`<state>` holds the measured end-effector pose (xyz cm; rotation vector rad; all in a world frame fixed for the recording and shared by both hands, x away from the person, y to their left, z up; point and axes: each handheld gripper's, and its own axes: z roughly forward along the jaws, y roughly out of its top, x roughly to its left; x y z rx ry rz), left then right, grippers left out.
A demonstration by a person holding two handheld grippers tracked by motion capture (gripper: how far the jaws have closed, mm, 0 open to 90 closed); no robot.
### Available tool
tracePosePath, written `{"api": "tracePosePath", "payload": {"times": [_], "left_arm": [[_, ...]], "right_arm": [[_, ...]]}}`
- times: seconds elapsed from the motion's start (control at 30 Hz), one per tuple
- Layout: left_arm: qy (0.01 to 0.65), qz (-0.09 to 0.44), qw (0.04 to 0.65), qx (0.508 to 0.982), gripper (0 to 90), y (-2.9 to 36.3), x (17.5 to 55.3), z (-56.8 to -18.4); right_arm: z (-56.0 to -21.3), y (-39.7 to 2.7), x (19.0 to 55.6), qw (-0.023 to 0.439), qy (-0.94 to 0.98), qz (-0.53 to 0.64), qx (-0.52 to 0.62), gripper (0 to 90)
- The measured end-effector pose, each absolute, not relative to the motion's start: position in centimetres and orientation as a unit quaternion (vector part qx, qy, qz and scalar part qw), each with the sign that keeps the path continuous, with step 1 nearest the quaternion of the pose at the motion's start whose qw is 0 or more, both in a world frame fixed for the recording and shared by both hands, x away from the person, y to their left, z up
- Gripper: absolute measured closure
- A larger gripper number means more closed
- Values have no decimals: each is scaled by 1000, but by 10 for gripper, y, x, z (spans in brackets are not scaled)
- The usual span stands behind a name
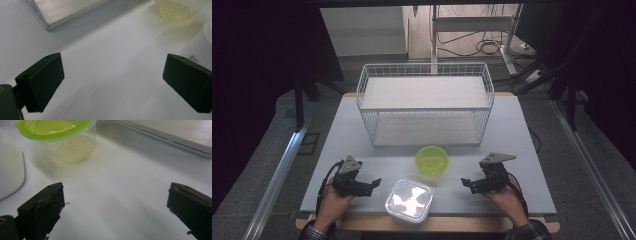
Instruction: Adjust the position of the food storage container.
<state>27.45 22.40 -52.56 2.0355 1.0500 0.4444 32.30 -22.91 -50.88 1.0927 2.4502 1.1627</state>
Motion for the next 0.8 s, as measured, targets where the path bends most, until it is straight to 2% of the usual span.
{"api": "tracePosePath", "payload": {"times": [0.4,0.6,0.8], "left_arm": [[418,165,376,810,45,221,275,-526],[414,146,390,810,39,221,275,-526],[410,150,381,815,54,219,275,-526]], "right_arm": [[-507,-223,323,87,837,392,370,212],[-505,-219,322,76,838,394,370,300],[-499,-217,320,76,846,388,357,469]]}}
